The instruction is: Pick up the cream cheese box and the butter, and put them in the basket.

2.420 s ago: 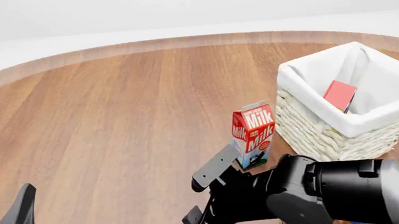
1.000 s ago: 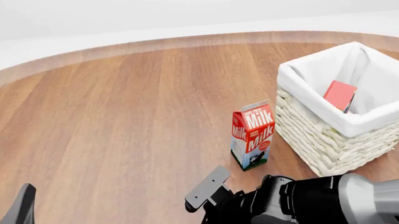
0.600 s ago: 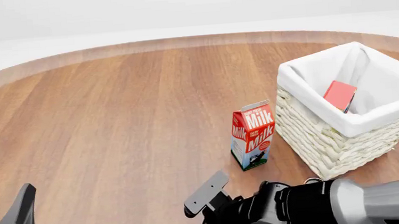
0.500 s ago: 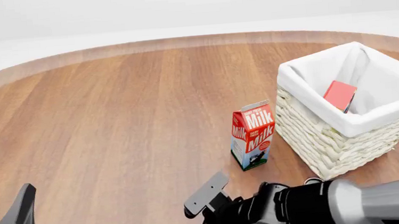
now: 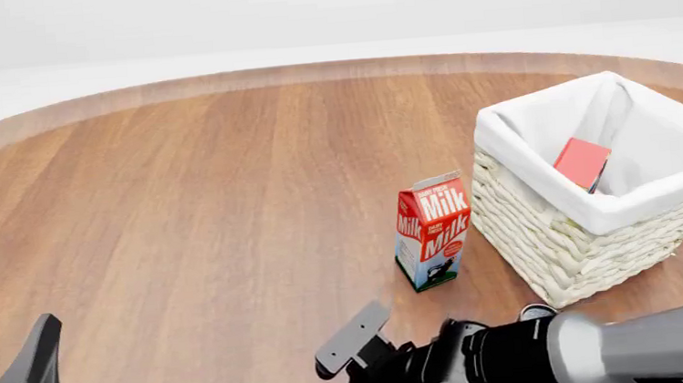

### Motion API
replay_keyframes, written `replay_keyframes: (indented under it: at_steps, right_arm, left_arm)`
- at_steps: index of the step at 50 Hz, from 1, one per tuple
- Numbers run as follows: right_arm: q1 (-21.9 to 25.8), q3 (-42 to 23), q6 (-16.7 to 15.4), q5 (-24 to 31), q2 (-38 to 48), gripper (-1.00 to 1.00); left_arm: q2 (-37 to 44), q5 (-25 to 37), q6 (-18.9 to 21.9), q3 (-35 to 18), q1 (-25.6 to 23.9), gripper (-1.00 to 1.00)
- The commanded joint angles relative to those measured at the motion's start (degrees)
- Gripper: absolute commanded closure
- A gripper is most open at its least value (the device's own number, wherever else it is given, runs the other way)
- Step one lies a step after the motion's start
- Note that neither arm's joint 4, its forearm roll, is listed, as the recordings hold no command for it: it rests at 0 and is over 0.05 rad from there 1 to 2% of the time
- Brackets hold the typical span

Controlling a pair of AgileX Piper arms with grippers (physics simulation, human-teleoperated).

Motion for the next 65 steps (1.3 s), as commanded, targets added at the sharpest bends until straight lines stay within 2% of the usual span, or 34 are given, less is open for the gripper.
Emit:
replay_keyframes:
  at_steps: [1,47,48,65]
  right_arm:
    - [0.48,0.48,0.67,-1.46,1.10,-1.00]
    - [0.87,1.04,1.12,-4.54,4.03,-1.00]
    - [1.08,0.98,1.16,-4.43,3.90,1.00]
    - [0.36,0.22,-0.27,-2.21,1.65,1.00]
  left_arm:
    - [0.00,0.00,0.00,0.00,0.00,-1.00]
    - [0.00,0.00,0.00,0.00,0.00,-1.00]
    - [0.00,0.00,0.00,0.00,0.00,-1.00]
    - [0.00,0.00,0.00,0.00,0.00,-1.00]
